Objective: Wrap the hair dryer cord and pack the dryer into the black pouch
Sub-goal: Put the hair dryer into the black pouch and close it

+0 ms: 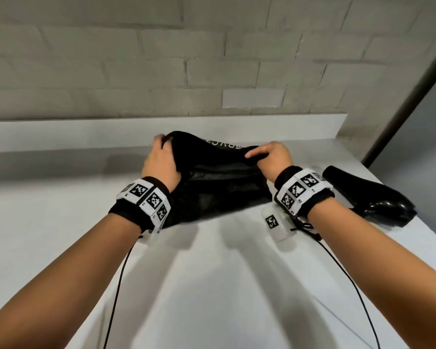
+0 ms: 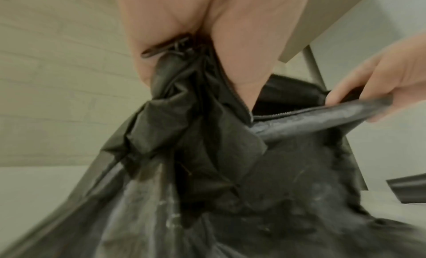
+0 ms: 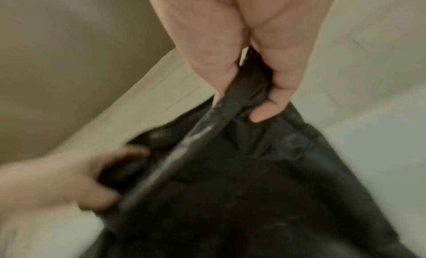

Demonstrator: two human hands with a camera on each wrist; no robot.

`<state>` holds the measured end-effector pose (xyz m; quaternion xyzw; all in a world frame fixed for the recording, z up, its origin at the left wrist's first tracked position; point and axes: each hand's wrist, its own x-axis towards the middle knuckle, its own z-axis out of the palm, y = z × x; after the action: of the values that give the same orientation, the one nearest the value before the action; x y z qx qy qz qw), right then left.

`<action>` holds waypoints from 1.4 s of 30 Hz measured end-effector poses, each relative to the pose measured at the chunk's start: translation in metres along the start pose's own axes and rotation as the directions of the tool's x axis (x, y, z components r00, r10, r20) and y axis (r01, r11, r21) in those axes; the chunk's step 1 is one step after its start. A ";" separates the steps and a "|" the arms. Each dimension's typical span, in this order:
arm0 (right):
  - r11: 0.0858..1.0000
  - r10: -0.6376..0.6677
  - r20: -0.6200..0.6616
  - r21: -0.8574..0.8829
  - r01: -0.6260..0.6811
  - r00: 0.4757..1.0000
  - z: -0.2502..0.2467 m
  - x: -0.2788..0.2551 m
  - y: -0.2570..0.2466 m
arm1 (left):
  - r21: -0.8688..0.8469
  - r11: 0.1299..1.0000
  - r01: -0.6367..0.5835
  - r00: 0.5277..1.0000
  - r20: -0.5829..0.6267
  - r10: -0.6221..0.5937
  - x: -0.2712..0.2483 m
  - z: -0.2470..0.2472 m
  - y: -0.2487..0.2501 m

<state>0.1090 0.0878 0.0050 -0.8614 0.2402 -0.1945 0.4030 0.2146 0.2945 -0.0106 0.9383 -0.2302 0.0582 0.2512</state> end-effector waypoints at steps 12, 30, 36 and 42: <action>0.938 0.194 -0.102 0.311 -0.154 0.976 0.004 0.001 0.006 | 0.099 0.995 0.007 0.897 0.438 -0.050 -0.037 0.027 0.020; 0.812 0.142 -0.001 -0.572 -0.117 0.990 -0.010 -0.013 0.030 | 0.299 0.926 -0.229 0.924 0.365 0.111 -0.061 0.035 0.020; 0.992 -0.025 0.001 -0.122 0.025 1.000 -0.014 -0.017 0.047 | 0.302 0.948 -0.099 0.902 0.430 -0.043 -0.040 0.028 0.012; 0.987 -0.156 0.175 0.074 0.145 0.972 -0.004 -0.041 0.059 | 0.142 0.976 0.164 0.981 0.076 -0.176 -0.027 0.020 0.008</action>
<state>0.0583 0.0761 -0.0447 -0.8786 0.1309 -0.1531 0.4330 0.1871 0.2893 -0.0300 0.9711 -0.1555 0.0105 0.1810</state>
